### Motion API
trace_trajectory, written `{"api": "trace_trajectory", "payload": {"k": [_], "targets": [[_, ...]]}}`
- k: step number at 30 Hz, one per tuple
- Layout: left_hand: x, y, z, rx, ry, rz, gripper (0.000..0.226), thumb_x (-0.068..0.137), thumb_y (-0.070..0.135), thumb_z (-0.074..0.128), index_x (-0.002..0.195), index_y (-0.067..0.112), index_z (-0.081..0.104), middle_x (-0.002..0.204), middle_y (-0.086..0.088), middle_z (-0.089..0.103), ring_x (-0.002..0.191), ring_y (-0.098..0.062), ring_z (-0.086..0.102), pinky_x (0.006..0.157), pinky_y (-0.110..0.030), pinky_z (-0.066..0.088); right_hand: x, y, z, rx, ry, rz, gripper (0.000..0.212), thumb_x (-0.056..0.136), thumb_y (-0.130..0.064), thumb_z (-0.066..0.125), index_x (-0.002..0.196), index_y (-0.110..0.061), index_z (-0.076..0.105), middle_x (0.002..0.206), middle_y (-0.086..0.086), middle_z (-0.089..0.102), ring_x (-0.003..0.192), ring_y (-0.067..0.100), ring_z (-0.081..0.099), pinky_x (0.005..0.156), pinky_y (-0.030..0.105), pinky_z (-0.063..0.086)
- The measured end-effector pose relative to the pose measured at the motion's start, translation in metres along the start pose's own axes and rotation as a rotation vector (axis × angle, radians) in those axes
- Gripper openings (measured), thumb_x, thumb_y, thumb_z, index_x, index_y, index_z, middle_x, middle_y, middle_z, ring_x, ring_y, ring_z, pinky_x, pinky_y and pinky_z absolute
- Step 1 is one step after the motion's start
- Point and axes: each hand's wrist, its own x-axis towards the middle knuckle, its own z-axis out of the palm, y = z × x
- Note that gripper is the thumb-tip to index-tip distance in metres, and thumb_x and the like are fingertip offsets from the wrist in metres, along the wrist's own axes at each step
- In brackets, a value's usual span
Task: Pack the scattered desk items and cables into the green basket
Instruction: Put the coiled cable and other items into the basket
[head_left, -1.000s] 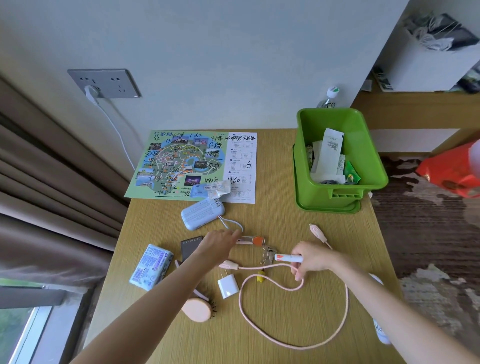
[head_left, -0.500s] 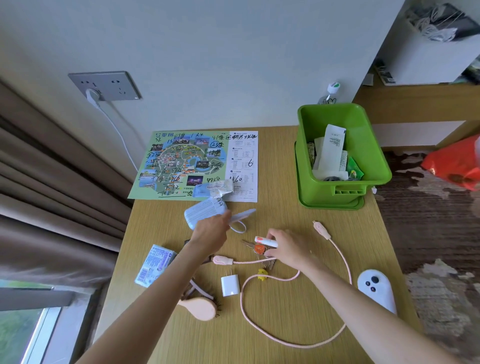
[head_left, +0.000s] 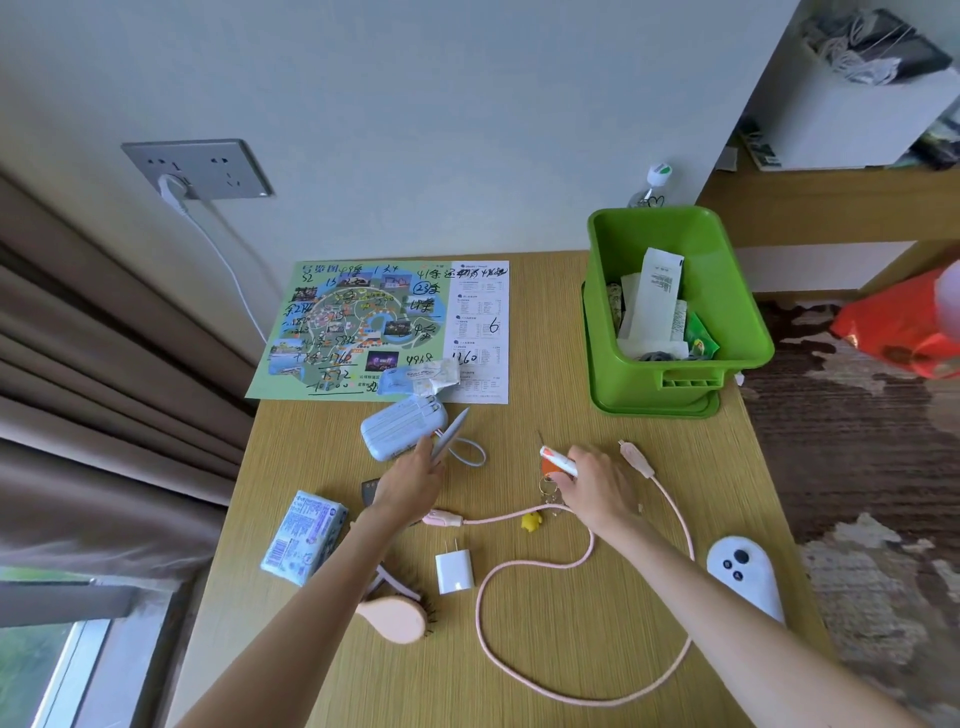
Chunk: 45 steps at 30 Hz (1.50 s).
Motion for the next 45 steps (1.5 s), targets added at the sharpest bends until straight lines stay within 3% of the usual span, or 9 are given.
{"api": "trace_trajectory", "payload": {"k": [4,9,13,21,27,31,35,40,45], "targets": [[0.0,0.002,-0.001,-0.013,0.009,-0.011,0.024,0.098,0.018,0.043,0.12,0.009,0.042,0.093,-0.006,0.058,0.076,-0.021,0.051,0.056,-0.03,0.034,-0.004,-0.007,0.002,0.016,-0.036,0.118,0.039,0.085,-0.054,0.064,0.076,-0.018,0.051,0.075,-0.004,0.052,0.062,0.016,0.051,0.048,0.028,0.029],[0.001,0.005,-0.002,-0.058,0.005,0.005,0.019,0.099,0.019,0.044,0.113,0.006,0.044,0.088,-0.008,0.059,0.071,-0.024,0.055,0.055,-0.033,0.038,0.002,-0.015,0.008,-0.006,-0.064,0.16,0.02,0.089,-0.028,0.067,0.098,-0.011,0.062,0.101,0.004,0.064,0.077,0.019,0.058,0.061,0.03,0.039],[0.002,0.013,-0.001,-0.131,-0.002,0.011,0.014,0.1,0.022,0.044,0.102,0.008,0.045,0.077,-0.002,0.054,0.059,-0.017,0.048,0.05,-0.031,0.037,0.004,-0.017,0.0,0.005,-0.067,0.099,0.017,0.092,-0.026,0.064,0.099,-0.011,0.063,0.103,0.004,0.062,0.077,0.019,0.055,0.06,0.03,0.036],[0.014,0.058,-0.032,-0.318,-0.002,0.072,0.019,0.098,0.024,0.047,0.089,0.008,0.044,0.068,-0.003,0.05,0.055,-0.02,0.043,0.052,-0.034,0.037,0.013,-0.033,-0.065,0.178,0.162,-0.069,0.03,0.088,-0.028,0.068,0.07,-0.013,0.049,0.066,-0.004,0.047,0.059,0.02,0.047,0.05,0.033,0.034],[0.024,0.113,-0.073,-0.518,-0.015,0.217,0.021,0.1,0.019,0.047,0.081,0.015,0.04,0.071,-0.006,0.056,0.056,-0.018,0.051,0.053,-0.026,0.043,0.034,-0.047,-0.137,0.313,0.343,-0.13,0.027,0.086,-0.032,0.07,0.076,-0.01,0.058,0.063,0.003,0.059,0.049,0.019,0.05,0.045,0.033,0.044],[0.038,0.154,-0.094,-0.57,0.008,0.266,0.02,0.102,0.019,0.044,0.082,0.015,0.041,0.071,-0.004,0.061,0.051,-0.011,0.054,0.046,-0.015,0.04,0.06,-0.038,-0.188,0.419,0.427,-0.086,0.028,0.085,-0.031,0.07,0.075,-0.008,0.058,0.068,0.008,0.065,0.059,0.028,0.061,0.051,0.036,0.046],[0.055,0.188,-0.105,-0.593,-0.015,0.301,0.017,0.102,0.018,0.042,0.088,0.01,0.043,0.068,-0.003,0.062,0.048,-0.009,0.054,0.046,-0.016,0.042,0.094,-0.013,-0.225,0.426,0.509,-0.033,0.024,0.086,-0.027,0.066,0.077,-0.006,0.058,0.071,0.01,0.07,0.062,0.028,0.063,0.052,0.037,0.044],[0.078,0.208,-0.105,-0.588,-0.019,0.283,0.017,0.102,0.023,0.042,0.09,0.012,0.048,0.066,0.001,0.065,0.049,-0.005,0.053,0.053,-0.02,0.042,0.137,0.021,-0.235,0.367,0.42,0.007,0.023,0.089,-0.024,0.065,0.077,-0.007,0.055,0.069,-0.001,0.071,0.05,0.0,0.054,0.047,0.026,0.032],[0.1,0.21,-0.098,-0.572,-0.031,0.274,0.019,0.102,0.023,0.041,0.087,0.017,0.051,0.068,0.002,0.063,0.049,0.001,0.053,0.051,-0.011,0.041,0.16,0.038,-0.221,0.46,0.06,-0.052,0.014,0.088,-0.019,0.067,0.083,-0.008,0.061,0.073,0.005,0.074,0.054,0.018,0.055,0.055,0.031,0.04]]}}
